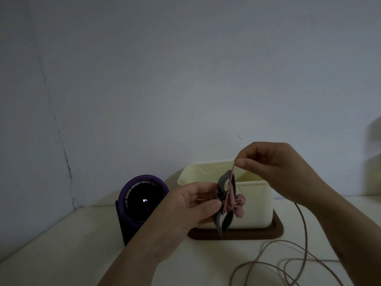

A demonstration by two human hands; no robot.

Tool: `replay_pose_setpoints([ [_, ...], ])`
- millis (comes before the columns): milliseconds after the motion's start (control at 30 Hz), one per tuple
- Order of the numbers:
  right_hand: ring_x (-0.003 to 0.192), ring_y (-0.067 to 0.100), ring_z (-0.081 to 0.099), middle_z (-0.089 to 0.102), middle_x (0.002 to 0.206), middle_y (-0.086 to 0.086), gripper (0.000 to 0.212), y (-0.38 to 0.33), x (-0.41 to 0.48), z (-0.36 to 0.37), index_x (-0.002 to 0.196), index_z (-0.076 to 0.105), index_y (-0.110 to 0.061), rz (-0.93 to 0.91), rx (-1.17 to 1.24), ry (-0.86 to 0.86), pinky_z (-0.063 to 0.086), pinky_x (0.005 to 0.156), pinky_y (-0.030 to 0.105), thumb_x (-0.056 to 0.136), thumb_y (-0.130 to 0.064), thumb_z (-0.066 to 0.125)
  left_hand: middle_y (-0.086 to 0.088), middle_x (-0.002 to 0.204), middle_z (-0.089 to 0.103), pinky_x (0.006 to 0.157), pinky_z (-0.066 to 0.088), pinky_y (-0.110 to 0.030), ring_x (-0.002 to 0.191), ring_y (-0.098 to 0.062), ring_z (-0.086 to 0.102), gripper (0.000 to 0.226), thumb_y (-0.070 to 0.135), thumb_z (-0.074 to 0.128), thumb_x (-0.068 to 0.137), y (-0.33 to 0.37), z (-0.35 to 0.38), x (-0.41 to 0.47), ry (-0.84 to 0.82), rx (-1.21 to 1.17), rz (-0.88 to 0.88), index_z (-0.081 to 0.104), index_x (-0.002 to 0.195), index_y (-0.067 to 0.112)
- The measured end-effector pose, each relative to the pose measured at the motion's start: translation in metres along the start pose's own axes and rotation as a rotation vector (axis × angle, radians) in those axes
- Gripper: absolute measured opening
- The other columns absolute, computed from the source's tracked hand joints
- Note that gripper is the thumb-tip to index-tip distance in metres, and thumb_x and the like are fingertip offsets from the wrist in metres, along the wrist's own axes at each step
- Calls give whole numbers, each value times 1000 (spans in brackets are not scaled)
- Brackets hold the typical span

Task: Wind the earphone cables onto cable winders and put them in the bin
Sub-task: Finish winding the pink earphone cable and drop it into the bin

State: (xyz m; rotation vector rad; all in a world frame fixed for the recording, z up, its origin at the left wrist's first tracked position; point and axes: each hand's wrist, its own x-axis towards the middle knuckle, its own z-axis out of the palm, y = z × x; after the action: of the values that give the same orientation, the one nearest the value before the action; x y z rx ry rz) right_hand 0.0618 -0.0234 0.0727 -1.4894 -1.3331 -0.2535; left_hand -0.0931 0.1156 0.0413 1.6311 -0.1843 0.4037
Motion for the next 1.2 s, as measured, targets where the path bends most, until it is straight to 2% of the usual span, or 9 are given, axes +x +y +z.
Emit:
replay_pose_setpoints([
  [167, 41, -1, 47, 64, 61, 0, 8, 2, 0, 2, 75, 70, -17, 44, 93, 17, 34, 43, 8, 80, -22, 67, -17, 109, 71, 80, 55, -26, 100, -29, 70, 32, 7, 55, 85, 1, 1, 0, 19, 21, -9, 61, 115, 1],
  [333, 74, 30, 64, 70, 76, 7, 22, 12, 0, 10, 70, 71, -30, 46, 117, 32, 52, 72, 40, 67, -51, 64, -17, 112, 70, 84, 55, -28, 102, -31, 69, 31, 7, 55, 88, 1, 3, 0, 1, 2, -12, 60, 118, 1],
  [400, 73, 32, 65, 71, 75, 7, 25, 17, -1, 19, 72, 71, -31, 61, 141, 9, 51, 72, 47, 72, -57, 70, -18, 113, 70, 86, 55, -30, 103, -32, 68, 30, 7, 58, 88, 0, 4, 1, 4, -24, 7, 62, 118, 2],
  [500, 61, 19, 56, 66, 65, -3, 7, 20, -3, 39, 67, 70, -33, 110, 267, -73, 45, 60, 31, 70, -37, 66, -16, 108, 72, 84, 56, -32, 103, -30, 68, 28, 8, 65, 85, 2, 8, 4, 144, -62, 45, 65, 113, 4],
  [633, 56, 0, 50, 58, 59, -14, 36, 19, -10, 56, 66, 64, -42, 95, 113, -241, 40, 56, 15, 94, -22, 55, -16, 104, 73, 72, 59, -29, 90, -22, 71, 40, 9, 58, 75, 2, -1, 7, 356, -234, 72, 61, 114, 1],
  [800, 65, 4, 58, 60, 66, -14, 17, 13, -13, 62, 86, 65, -24, 80, -122, -400, 49, 65, 22, 96, -23, 51, -16, 114, 69, 82, 57, -34, 100, -23, 68, 37, 9, 53, 81, 0, -11, 9, 391, -356, 37, 67, 115, 2],
  [900, 67, -3, 56, 58, 70, -17, 19, 10, -15, 65, 89, 60, -29, 67, -159, -420, 42, 65, 11, 98, -19, 47, -11, 111, 72, 88, 45, -34, 95, -18, 65, 31, 9, 50, 84, -1, -8, 8, 338, -365, 2, 77, 99, 8],
  [1067, 89, -4, 60, 63, 91, -18, 27, 3, -14, 55, 102, 70, -25, 93, -260, -475, 45, 79, 7, 93, -11, 49, -16, 112, 70, 92, 50, -32, 97, -18, 69, 34, 5, 50, 83, 0, -11, 8, 358, -502, -9, 67, 111, -3],
  [1200, 79, 10, 68, 70, 90, -7, 31, 6, -14, 47, 96, 67, -20, 256, 19, -583, 53, 82, 23, 88, 1, 47, -14, 111, 71, 87, 55, -30, 97, -18, 70, 31, 6, 51, 81, 7, -13, 7, 397, -529, 46, 75, 101, 2],
])
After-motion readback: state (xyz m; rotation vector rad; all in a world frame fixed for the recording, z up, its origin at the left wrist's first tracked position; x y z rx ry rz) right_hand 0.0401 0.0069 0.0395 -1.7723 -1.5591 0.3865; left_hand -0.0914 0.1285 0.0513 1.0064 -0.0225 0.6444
